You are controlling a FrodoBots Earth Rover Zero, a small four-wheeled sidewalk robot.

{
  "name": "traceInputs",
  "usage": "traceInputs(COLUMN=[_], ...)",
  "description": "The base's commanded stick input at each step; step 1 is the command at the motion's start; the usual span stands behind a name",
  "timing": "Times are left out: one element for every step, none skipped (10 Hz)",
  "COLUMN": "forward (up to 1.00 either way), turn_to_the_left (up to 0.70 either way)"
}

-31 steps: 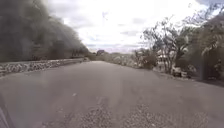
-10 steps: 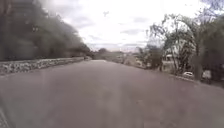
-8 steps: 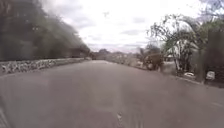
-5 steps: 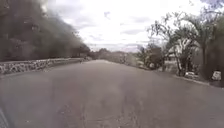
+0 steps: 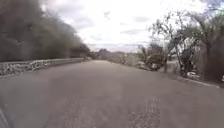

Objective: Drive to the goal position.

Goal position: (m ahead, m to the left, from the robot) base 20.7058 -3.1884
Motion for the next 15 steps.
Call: traceInputs(forward=[0.7, 0.7, 0.7, 0.7, 0.7, 0.7, 0.7, 0.7, 0.7, 0.7, 0.7, 0.7, 0.7, 0.7, 0.7], turn_to_the_left=[0.0, 0.0, 0.0, 0.0, 0.27, 0.27, 0.27, 0.0, 0.0, 0.0, 0.0, 0.0, 0.0, 0.0, -0.08])
